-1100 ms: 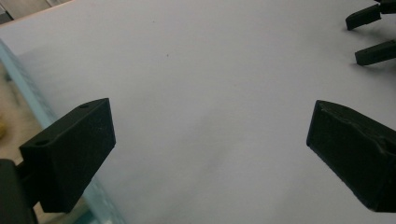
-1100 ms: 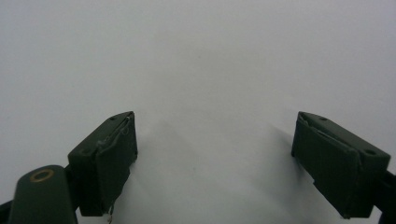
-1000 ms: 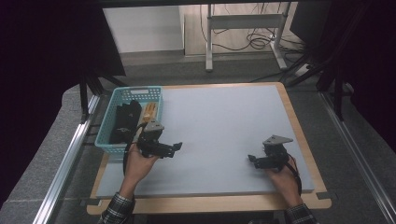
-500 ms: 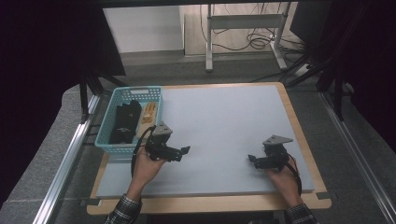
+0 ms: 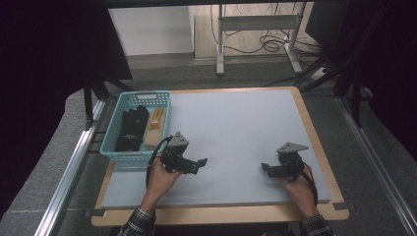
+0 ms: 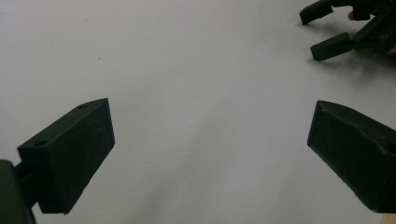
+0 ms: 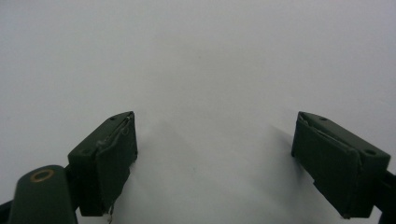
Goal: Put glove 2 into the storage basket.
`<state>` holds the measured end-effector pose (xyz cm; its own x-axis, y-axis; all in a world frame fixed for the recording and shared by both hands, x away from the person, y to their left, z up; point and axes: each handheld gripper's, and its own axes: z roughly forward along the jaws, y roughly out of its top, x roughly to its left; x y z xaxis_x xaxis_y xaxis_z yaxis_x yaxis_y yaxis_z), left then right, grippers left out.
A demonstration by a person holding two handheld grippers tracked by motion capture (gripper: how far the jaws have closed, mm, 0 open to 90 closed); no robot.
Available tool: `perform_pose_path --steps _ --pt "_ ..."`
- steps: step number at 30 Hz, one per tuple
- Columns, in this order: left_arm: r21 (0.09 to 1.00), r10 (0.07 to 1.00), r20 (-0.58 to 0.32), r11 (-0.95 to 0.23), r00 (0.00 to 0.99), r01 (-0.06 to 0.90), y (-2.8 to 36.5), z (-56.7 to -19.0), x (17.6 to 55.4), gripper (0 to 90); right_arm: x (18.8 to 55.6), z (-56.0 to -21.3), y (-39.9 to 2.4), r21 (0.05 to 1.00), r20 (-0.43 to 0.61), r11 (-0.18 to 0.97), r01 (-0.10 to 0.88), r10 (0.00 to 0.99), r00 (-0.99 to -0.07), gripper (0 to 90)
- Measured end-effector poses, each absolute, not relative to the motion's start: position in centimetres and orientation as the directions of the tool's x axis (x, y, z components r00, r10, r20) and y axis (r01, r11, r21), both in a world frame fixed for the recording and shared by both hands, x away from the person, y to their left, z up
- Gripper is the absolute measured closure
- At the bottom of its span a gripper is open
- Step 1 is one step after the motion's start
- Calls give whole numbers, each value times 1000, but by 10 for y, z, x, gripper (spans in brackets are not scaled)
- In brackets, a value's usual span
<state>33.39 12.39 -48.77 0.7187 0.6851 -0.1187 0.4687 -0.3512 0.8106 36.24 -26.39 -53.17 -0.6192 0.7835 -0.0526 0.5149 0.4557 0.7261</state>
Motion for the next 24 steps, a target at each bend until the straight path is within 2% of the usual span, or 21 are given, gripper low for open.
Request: perform_pose_path --steps 9,24 --pt "803 650 -126 -377 750 461 113 -502 332 0 362 -532 -264 726 -52 456 515 783 -619 140" --pt "775 649 -92 -429 755 464 105 -522 329 0 362 -532 -264 726 -52 455 515 783 -619 140"
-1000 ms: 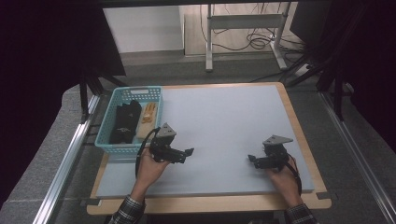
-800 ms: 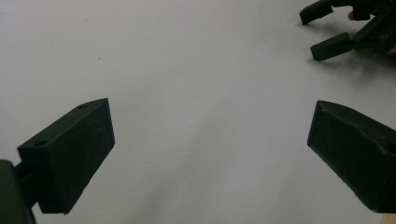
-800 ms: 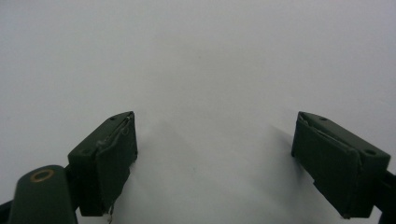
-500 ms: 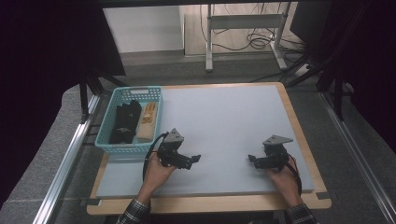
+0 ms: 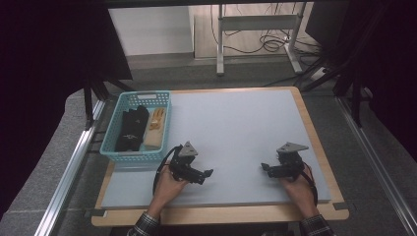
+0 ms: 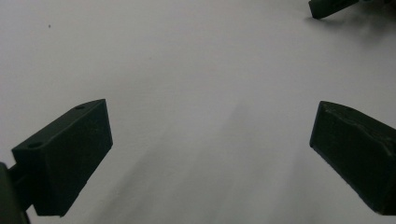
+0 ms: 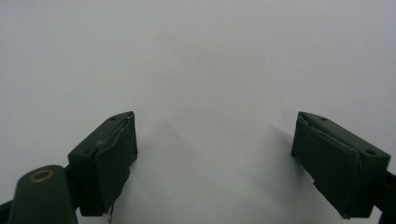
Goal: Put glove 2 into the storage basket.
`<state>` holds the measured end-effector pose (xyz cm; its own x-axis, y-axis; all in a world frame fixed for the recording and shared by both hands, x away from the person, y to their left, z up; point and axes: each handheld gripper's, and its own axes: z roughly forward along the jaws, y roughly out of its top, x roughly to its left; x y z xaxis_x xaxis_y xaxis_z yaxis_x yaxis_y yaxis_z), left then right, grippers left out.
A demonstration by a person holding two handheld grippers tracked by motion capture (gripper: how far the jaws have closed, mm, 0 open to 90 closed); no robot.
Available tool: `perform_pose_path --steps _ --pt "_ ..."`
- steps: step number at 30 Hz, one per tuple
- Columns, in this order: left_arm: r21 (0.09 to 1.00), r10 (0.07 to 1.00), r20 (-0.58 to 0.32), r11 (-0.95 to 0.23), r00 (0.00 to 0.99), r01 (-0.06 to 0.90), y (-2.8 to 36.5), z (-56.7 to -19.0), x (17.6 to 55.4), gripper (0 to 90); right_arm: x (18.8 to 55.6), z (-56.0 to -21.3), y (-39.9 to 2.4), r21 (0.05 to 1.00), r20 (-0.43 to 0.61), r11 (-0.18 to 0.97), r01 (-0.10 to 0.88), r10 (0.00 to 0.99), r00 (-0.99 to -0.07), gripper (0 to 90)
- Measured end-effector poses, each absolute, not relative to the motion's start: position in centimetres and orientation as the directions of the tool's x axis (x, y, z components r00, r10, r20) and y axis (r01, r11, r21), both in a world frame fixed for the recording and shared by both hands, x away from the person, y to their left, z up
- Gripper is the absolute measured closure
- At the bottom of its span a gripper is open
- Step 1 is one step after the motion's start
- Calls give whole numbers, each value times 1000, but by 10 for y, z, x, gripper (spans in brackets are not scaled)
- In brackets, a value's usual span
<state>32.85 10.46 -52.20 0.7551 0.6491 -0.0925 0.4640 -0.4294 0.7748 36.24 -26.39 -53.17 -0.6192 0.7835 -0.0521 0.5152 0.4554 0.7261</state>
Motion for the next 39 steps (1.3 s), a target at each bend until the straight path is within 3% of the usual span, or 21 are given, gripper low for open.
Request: perform_pose_path --steps 23,39 --pt "704 663 -28 -518 748 486 94 -543 326 0 362 -532 -264 726 -52 456 515 783 -620 140" --pt "687 672 -34 -522 740 506 93 -547 327 0 362 -532 -264 726 -53 456 515 783 -619 140"
